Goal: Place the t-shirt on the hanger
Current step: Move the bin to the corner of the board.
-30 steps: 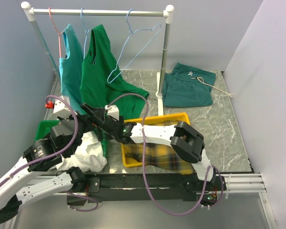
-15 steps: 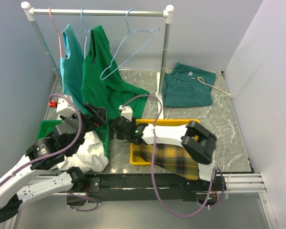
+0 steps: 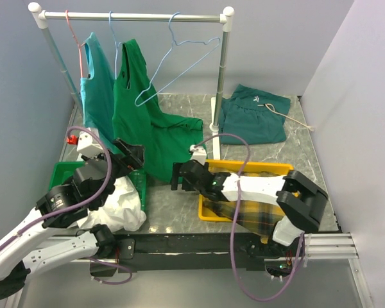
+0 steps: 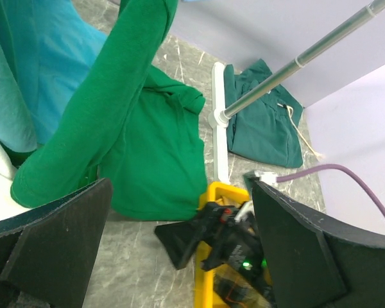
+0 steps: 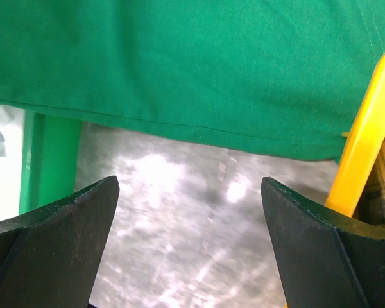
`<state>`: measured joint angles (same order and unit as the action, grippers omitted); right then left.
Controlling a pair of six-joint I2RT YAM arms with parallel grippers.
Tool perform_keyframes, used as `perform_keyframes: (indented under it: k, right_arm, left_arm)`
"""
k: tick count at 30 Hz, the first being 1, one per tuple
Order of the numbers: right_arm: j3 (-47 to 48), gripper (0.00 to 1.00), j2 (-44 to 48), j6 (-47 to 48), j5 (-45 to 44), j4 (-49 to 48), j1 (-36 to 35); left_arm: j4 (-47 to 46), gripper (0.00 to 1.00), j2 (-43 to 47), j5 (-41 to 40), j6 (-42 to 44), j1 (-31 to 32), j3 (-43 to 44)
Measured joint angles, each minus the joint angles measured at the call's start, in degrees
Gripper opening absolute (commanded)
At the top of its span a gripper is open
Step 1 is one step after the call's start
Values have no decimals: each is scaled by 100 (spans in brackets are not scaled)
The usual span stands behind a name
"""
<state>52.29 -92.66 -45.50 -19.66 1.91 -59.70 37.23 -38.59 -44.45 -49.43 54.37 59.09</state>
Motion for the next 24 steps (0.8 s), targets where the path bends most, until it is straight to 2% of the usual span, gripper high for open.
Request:
perform_keyframes:
  k: [16,24]
  right_arm:
    - [-1668,100,1781,-275,402,-407,608]
    - [-2223,100,2717,-457,610,-205,1237]
  left_arm:
    - [-116,96,-619,640,-603,-22,-1040]
    - [-437,96,-807,1202,-732,-470,-1427]
